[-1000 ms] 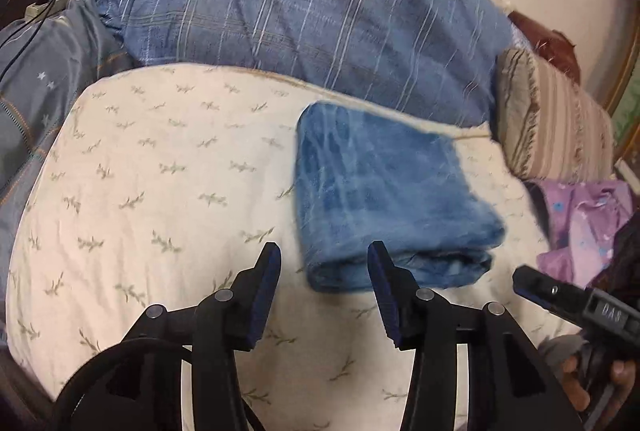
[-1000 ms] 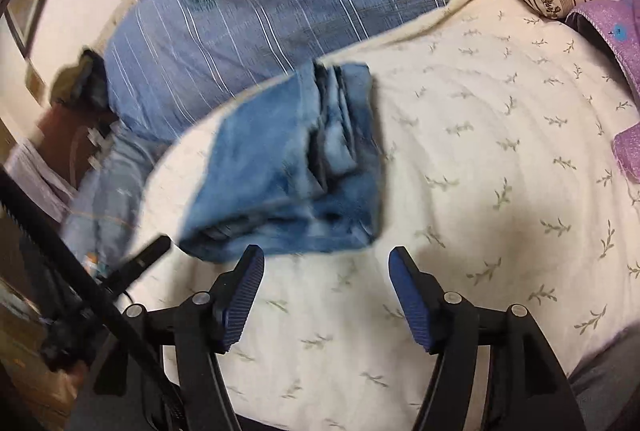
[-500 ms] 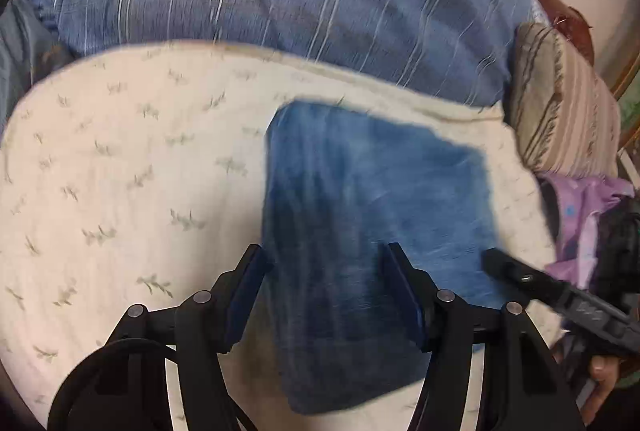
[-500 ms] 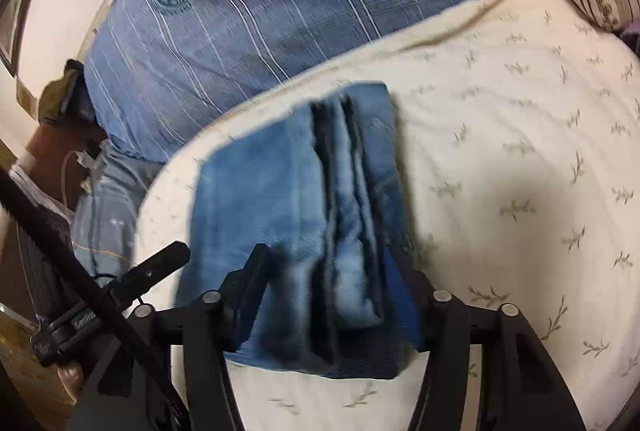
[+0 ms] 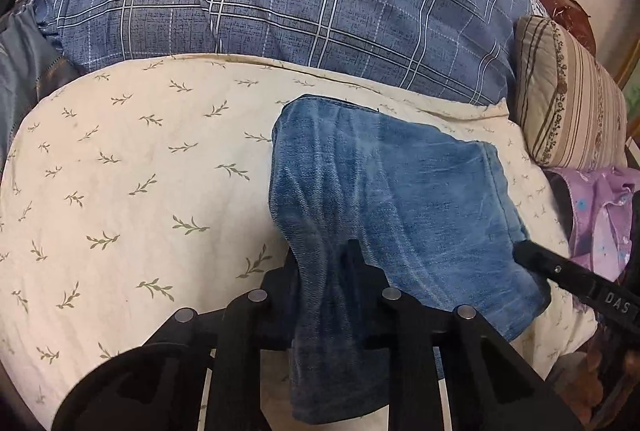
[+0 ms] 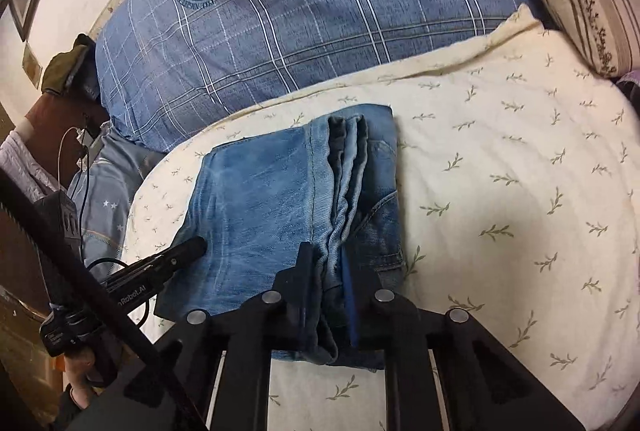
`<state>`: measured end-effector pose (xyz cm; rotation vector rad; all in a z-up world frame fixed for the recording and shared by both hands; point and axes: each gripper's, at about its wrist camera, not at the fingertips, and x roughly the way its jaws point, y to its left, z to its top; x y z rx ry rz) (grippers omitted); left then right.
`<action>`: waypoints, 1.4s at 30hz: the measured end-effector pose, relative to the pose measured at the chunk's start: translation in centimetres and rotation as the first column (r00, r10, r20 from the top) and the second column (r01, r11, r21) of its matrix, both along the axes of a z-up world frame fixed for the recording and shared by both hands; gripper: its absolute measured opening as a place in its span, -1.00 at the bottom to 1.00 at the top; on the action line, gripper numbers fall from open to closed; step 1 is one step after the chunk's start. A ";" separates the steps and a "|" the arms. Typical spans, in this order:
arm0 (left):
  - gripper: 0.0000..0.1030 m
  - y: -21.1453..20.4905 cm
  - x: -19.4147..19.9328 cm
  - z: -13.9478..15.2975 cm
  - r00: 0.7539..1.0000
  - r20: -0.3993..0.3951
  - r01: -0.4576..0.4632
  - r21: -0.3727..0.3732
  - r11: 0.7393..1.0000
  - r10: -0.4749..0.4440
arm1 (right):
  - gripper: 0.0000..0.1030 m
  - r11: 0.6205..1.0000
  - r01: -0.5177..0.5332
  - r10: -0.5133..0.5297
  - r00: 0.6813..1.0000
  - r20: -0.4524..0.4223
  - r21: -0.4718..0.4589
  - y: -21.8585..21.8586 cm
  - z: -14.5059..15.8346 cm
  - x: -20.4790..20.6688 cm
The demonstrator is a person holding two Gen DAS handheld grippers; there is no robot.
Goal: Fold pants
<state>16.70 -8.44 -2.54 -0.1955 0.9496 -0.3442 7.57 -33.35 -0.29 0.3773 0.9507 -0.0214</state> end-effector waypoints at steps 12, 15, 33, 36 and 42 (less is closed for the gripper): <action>-0.20 1.0 0.7 0.8 0.999 0.016 -0.051 0.020 0.999 0.051 | 0.15 0.999 -0.008 0.007 1.000 0.010 0.040 -0.1 -0.5 -0.1; 0.09 1.2 1.4 2.1 0.999 0.020 -0.043 0.009 0.999 0.043 | 0.51 0.999 -0.016 0.015 0.999 0.036 0.028 0.2 1.0 0.2; -0.29 0.4 11.2 -1.1 0.999 -0.052 0.010 -0.097 0.995 -0.015 | -0.52 0.995 -0.087 0.090 0.994 -0.059 0.043 -2.1 -2.1 10.3; -0.61 -0.4 9.8 -0.3 1.000 0.008 0.008 -0.078 0.997 -0.007 | -0.73 0.995 -0.088 0.090 0.994 -0.069 0.042 -1.9 -2.4 9.9; -0.60 -2.6 8.2 0.1 0.996 0.081 0.028 0.053 0.998 -0.032 | -0.76 0.996 -0.089 0.089 0.995 -0.032 0.025 -1.9 -1.1 9.2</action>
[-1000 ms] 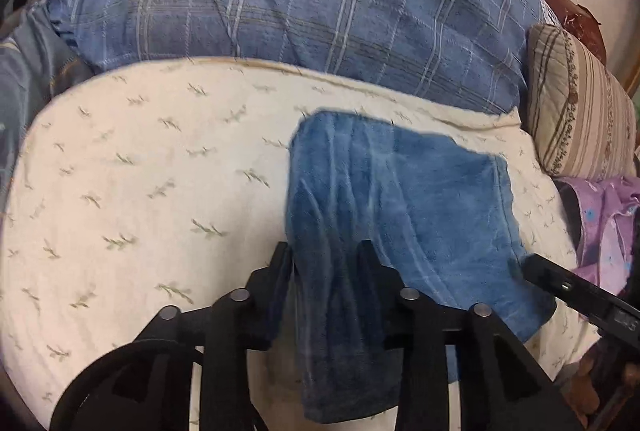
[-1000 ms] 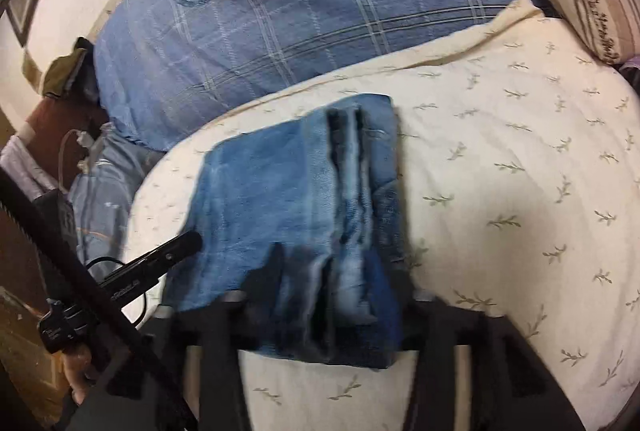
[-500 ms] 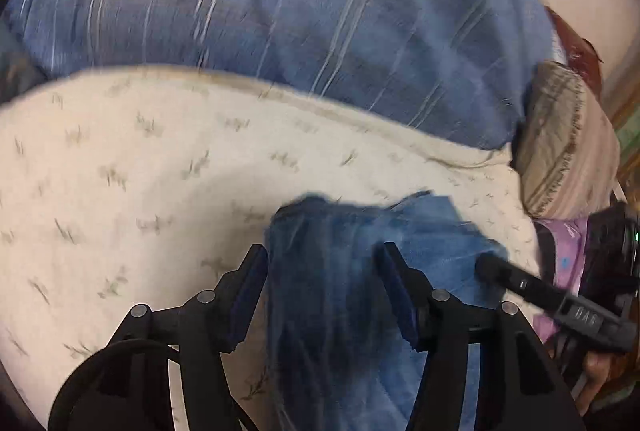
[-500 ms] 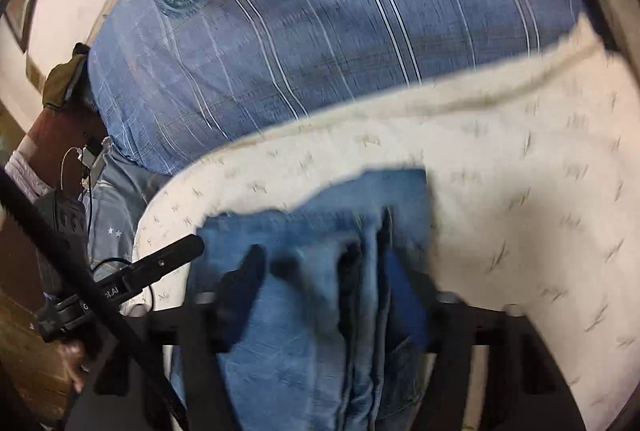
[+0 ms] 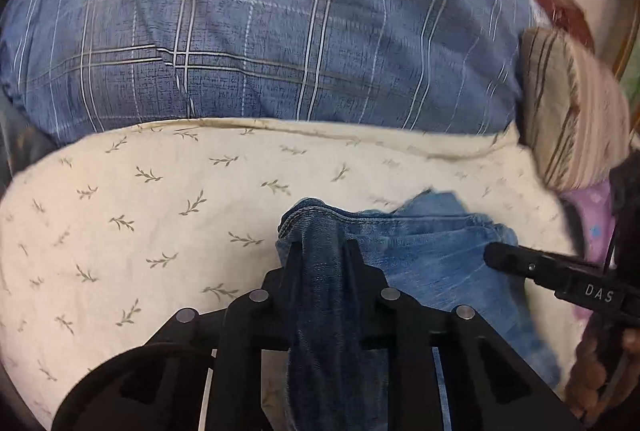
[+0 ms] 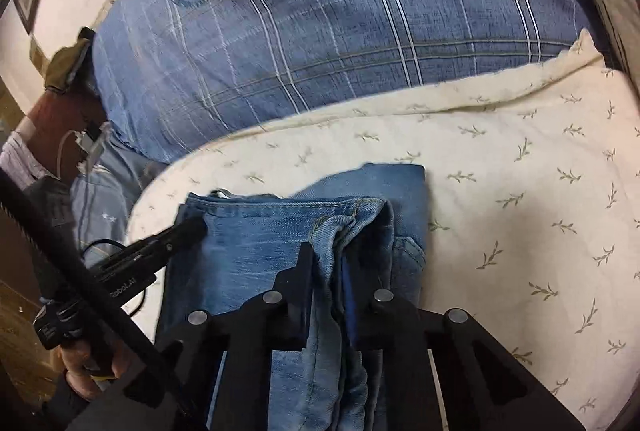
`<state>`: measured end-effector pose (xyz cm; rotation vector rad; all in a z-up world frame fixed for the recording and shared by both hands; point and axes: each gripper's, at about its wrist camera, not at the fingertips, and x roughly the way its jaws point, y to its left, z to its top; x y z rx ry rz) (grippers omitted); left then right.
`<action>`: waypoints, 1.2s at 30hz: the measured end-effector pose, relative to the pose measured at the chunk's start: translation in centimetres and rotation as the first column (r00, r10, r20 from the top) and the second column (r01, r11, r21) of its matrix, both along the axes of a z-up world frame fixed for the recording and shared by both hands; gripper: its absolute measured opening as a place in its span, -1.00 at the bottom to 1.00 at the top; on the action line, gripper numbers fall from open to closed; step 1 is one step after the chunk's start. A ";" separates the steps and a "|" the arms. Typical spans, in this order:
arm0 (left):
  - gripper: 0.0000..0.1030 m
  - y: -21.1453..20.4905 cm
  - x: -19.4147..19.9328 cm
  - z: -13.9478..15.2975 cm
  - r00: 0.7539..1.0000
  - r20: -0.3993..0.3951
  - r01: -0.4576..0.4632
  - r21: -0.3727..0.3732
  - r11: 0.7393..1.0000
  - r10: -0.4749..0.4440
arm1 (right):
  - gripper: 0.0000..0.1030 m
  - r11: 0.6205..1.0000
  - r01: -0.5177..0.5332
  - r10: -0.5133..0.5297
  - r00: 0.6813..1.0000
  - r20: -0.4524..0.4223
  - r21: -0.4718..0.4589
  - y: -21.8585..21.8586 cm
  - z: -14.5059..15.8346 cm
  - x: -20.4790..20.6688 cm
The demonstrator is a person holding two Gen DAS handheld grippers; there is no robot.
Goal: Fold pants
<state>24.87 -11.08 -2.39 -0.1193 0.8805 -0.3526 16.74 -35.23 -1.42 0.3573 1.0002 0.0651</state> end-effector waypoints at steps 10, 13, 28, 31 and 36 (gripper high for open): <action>-0.24 0.8 -0.6 0.8 1.000 -0.009 -0.021 0.013 1.000 0.021 | -0.29 0.998 0.021 -0.019 0.999 -0.026 0.053 -0.6 -1.0 -0.1; 0.09 2.6 -0.3 1.3 0.996 -0.041 -0.077 -0.049 0.996 0.075 | 0.51 0.997 0.040 -0.042 0.999 0.028 0.063 -0.9 0.2 -0.7; -0.24 2.6 1.0 -1.1 0.986 -0.163 -0.059 -0.112 0.992 0.040 | 0.22 0.996 0.069 -0.063 0.991 -0.117 0.048 -1.4 -2.6 -0.4; -0.23 3.1 1.5 -1.5 0.984 -0.176 -0.066 -0.140 0.988 0.041 | 0.25 0.995 0.075 -0.066 0.989 -0.130 0.069 -1.8 -2.9 -0.4; -0.28 3.1 1.9 -2.2 0.984 -0.172 -0.073 -0.174 0.982 0.043 | 0.22 0.972 0.128 -0.096 0.982 -0.164 0.195 -3.1 -4.7 -0.1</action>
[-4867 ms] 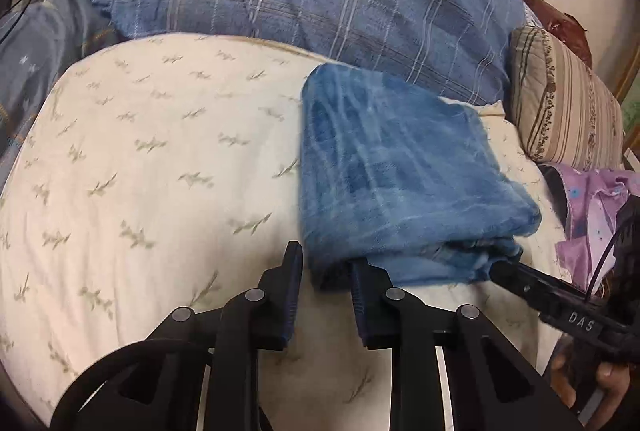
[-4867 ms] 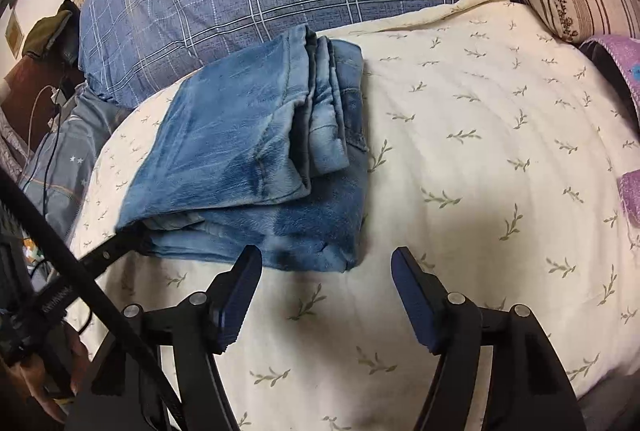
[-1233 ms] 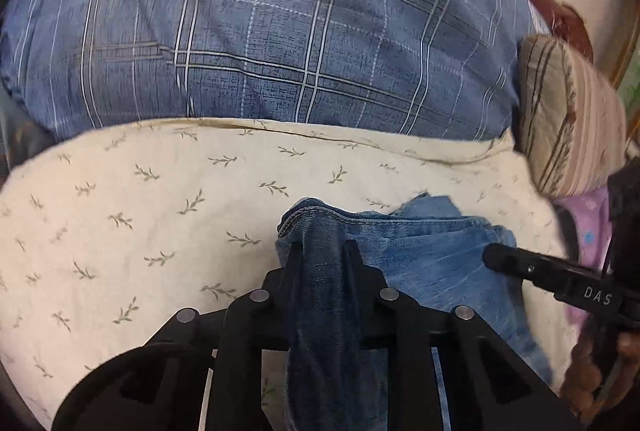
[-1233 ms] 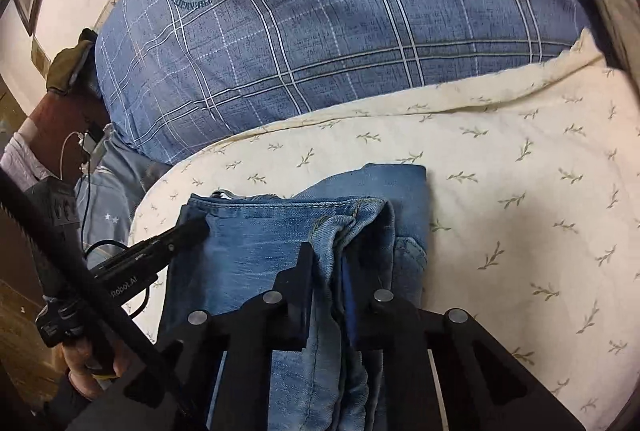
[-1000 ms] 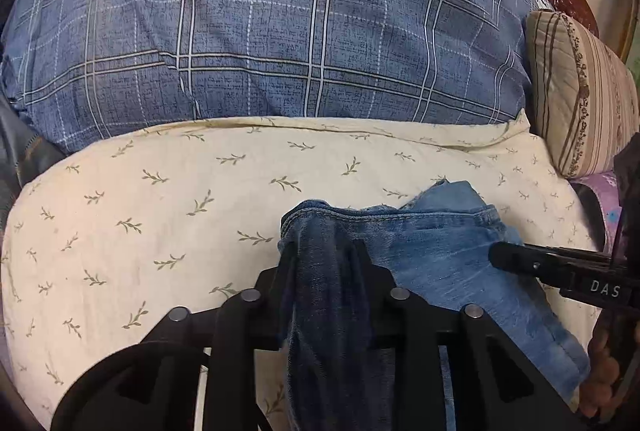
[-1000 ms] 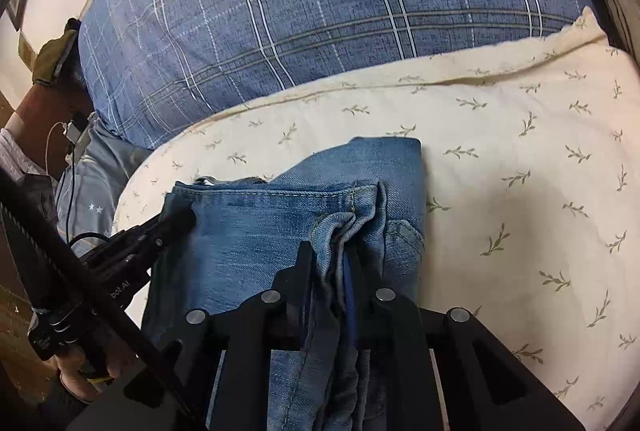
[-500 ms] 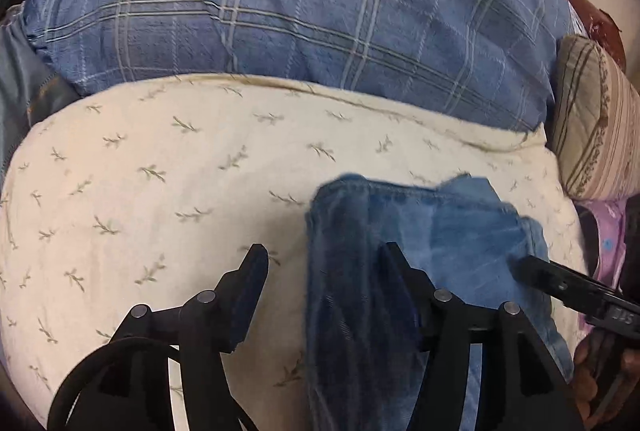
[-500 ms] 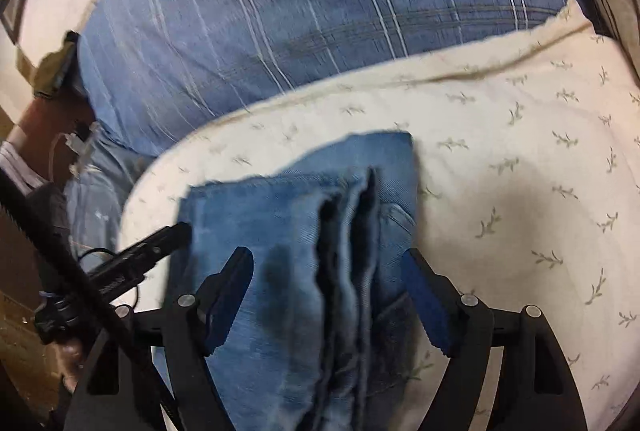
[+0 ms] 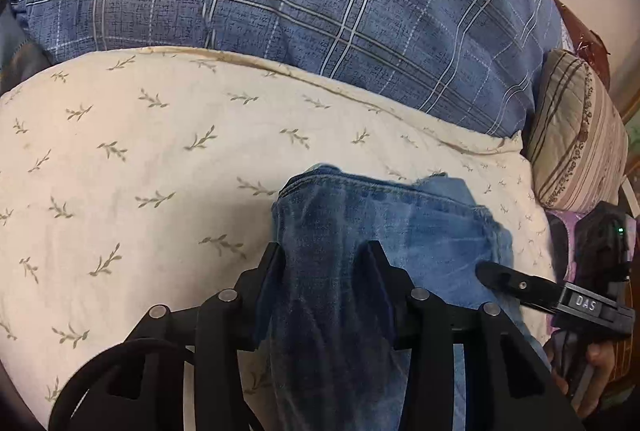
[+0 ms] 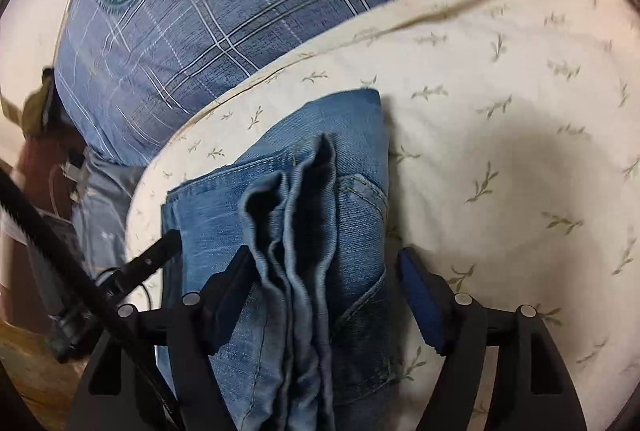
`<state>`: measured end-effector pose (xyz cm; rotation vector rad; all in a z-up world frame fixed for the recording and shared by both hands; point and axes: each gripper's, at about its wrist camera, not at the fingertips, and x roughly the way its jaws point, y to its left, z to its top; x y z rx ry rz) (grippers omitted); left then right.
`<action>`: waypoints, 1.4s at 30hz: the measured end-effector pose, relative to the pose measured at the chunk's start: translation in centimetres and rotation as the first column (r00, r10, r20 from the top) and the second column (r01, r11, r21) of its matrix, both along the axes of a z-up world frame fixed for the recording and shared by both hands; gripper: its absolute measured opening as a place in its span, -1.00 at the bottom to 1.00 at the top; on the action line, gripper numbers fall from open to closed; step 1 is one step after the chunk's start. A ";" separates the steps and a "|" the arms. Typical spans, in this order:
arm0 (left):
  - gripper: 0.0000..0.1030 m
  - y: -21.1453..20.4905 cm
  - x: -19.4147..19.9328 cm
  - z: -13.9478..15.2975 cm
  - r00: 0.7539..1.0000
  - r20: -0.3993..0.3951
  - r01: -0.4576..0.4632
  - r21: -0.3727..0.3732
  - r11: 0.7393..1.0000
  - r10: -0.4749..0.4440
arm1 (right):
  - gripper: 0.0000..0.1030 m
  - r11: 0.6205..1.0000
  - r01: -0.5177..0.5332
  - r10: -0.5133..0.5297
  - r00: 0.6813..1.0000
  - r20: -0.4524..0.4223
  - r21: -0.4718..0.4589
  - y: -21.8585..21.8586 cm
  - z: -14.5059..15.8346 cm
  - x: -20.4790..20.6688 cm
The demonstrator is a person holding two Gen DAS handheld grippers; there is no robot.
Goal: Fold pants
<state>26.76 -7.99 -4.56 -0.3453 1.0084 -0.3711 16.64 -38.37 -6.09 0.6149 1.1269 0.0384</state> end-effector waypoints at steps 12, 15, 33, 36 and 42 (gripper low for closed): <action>-0.48 1.1 0.2 0.8 0.999 0.048 -0.015 -0.052 0.999 0.017 | -0.14 0.996 -0.075 0.079 0.987 0.140 -0.039 1.2 1.8 0.8; -0.31 1.3 0.5 0.0 0.999 -0.007 -0.041 -0.033 0.999 0.041 | 0.10 0.998 -0.044 0.048 0.994 0.094 -0.047 0.8 1.1 0.9; -0.45 2.8 -7.5 -0.6 0.997 -0.069 -0.034 -0.152 0.988 0.024 | 0.00 0.998 -0.054 0.057 0.994 0.091 -0.032 2.9 1.7 -7.3; -0.61 2.8 -8.1 0.7 1.000 -0.014 -0.015 -0.169 0.985 0.012 | -0.29 0.997 -0.060 0.065 0.992 0.111 -0.051 2.9 2.7 -7.9; -0.39 2.1 -8.5 -0.4 1.000 -0.001 -0.017 -0.054 0.998 0.017 | -0.02 0.995 -0.066 0.073 0.992 0.105 -0.068 3.2 1.8 -7.4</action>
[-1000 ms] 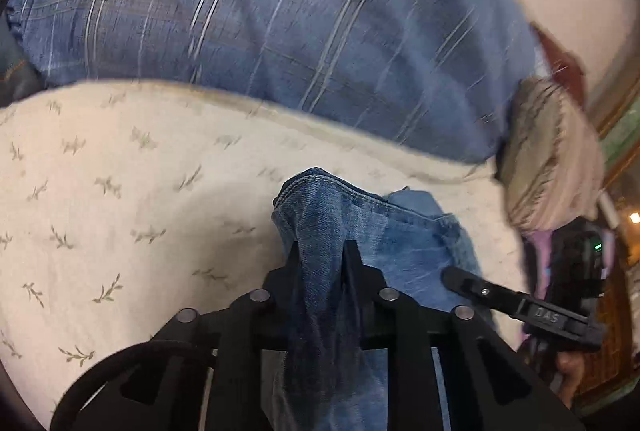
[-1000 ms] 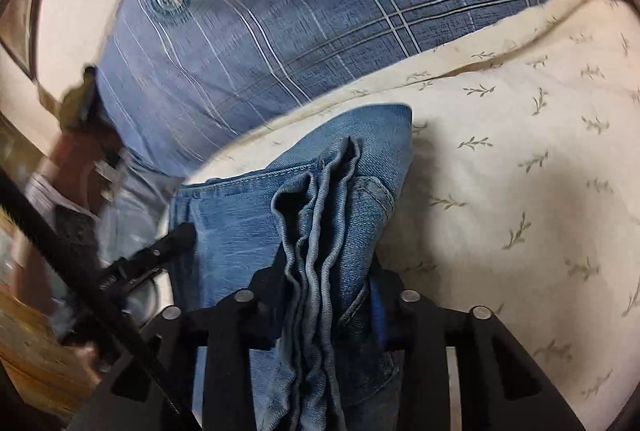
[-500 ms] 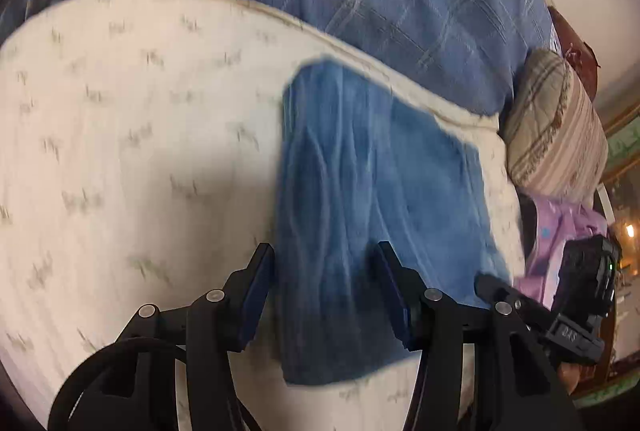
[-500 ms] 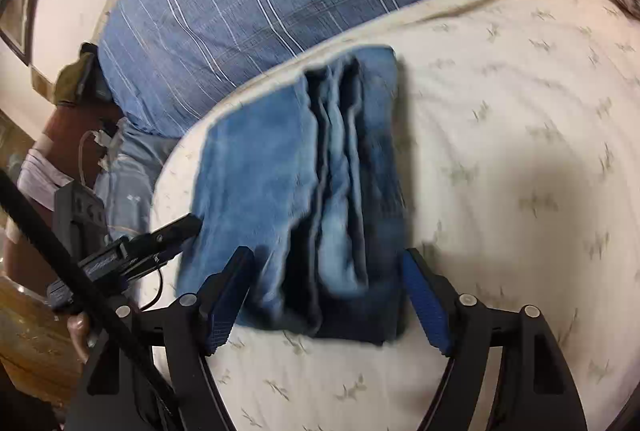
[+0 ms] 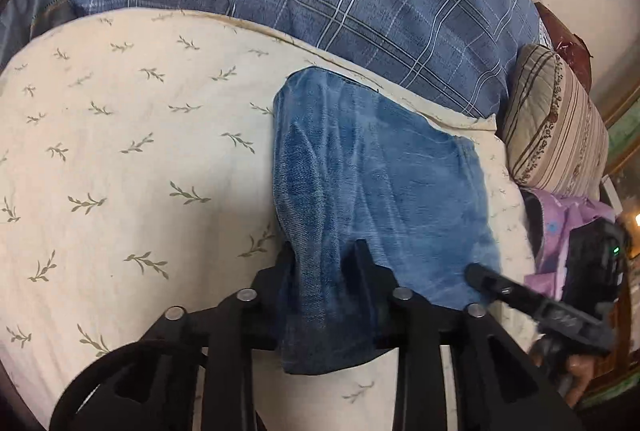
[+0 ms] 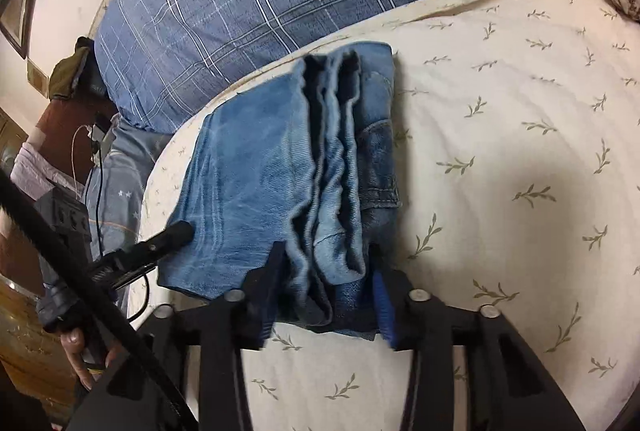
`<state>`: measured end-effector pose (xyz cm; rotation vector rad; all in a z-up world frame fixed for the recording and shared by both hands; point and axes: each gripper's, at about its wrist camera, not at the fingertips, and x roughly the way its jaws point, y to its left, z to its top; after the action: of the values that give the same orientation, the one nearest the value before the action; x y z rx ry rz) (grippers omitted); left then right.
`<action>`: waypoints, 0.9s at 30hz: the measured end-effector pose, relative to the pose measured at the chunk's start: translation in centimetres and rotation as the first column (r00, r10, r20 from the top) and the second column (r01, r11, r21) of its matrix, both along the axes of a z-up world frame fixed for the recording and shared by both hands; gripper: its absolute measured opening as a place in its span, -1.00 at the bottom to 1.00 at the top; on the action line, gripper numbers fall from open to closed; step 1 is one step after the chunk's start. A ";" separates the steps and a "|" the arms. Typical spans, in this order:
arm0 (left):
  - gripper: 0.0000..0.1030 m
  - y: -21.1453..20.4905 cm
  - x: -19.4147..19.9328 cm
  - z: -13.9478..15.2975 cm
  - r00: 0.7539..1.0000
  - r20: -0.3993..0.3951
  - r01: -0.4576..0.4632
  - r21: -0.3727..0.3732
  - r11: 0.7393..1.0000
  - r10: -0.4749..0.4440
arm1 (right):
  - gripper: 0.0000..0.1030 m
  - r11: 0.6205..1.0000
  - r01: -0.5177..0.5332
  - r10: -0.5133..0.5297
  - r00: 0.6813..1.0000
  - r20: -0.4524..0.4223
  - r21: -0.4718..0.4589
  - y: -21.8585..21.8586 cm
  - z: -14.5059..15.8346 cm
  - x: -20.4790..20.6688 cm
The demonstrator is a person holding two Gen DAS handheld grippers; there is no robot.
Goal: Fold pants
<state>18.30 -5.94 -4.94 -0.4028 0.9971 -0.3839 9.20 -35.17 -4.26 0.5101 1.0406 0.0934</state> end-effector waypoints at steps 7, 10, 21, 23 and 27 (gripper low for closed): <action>-0.13 2.4 -5.3 1.3 0.996 0.063 -0.056 -0.005 0.998 0.057 | 0.38 0.998 0.049 -0.044 0.989 0.144 -0.031 0.7 2.9 -5.2; -0.12 2.3 -7.9 1.5 0.995 0.085 -0.056 0.040 0.998 0.052 | 0.38 0.996 0.020 -0.008 0.991 0.137 -0.090 2.3 2.9 -6.7; -0.38 -1.5 -8.8 -0.1 0.998 0.070 -0.007 0.111 0.994 -0.001 | -0.14 0.948 0.018 -0.003 0.999 0.049 -0.319 4.5 -0.1 -4.5; -0.48 -1.7 -8.9 0.0 0.996 0.086 -0.009 0.124 0.992 -0.001 | -0.26 0.932 0.025 -0.010 0.999 0.043 -0.361 4.8 -0.2 -4.4; -0.68 -1.0 -8.8 0.0 0.996 0.087 -0.029 0.084 0.996 0.022 | -0.53 0.931 0.047 -0.035 0.999 0.040 -0.361 4.3 -0.2 -4.5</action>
<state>9.51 -6.96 -4.95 -0.3192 0.9199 -0.3319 4.74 -30.88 -4.45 0.1930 0.9859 -0.1263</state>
